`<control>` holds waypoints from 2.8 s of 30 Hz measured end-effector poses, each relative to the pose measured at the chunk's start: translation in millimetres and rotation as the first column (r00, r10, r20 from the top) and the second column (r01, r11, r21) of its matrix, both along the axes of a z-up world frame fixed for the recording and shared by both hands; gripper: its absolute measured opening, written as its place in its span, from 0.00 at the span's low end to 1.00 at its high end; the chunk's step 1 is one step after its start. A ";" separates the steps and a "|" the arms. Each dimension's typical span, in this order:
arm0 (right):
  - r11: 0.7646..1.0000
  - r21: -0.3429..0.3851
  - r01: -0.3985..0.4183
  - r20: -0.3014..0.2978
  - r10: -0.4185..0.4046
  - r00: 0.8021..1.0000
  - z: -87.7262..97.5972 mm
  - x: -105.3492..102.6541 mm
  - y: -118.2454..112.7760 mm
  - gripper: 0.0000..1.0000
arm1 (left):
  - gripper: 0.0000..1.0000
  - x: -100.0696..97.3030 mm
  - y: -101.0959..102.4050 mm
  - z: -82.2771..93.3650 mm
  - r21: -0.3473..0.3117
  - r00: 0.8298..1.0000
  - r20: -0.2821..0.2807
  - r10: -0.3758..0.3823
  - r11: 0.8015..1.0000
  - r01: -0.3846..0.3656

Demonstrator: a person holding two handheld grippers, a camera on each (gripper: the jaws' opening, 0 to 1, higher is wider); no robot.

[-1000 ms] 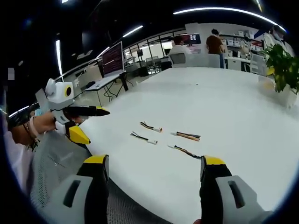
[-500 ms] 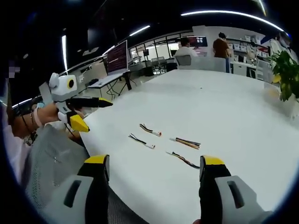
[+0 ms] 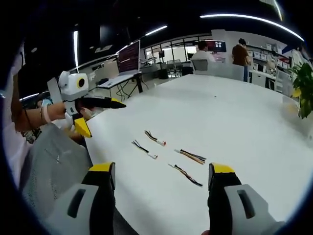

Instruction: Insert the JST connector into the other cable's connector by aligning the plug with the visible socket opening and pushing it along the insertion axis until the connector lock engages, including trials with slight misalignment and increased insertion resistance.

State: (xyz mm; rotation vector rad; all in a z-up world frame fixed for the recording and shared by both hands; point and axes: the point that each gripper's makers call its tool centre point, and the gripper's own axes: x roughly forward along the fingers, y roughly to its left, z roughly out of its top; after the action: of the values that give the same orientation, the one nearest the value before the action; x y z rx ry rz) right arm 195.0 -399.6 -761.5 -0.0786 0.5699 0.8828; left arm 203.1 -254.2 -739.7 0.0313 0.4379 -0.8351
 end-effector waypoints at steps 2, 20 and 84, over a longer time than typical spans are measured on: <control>1.000 -0.006 -0.018 0.014 0.018 1.000 0.5 1.7 -0.2 0.76 | 0.98 3.7 0.1 3.4 -0.014 1.000 0.008 -0.010 1.000 0.010; 0.997 0.059 -0.049 0.017 0.048 0.999 6.3 31.5 -19.1 0.75 | 0.76 19.5 -3.0 25.3 -0.172 0.989 0.097 -0.114 0.977 0.130; 0.909 0.181 -0.376 -0.003 0.383 0.924 -22.4 61.9 18.2 0.36 | 0.62 58.2 3.4 -56.7 -0.261 0.968 -0.164 -0.192 0.954 0.145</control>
State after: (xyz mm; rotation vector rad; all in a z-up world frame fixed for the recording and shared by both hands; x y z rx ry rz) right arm 256.9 -381.4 -783.9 -0.0095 0.5171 1.3155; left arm 261.3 -250.9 -796.4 -0.2464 0.5106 -1.0627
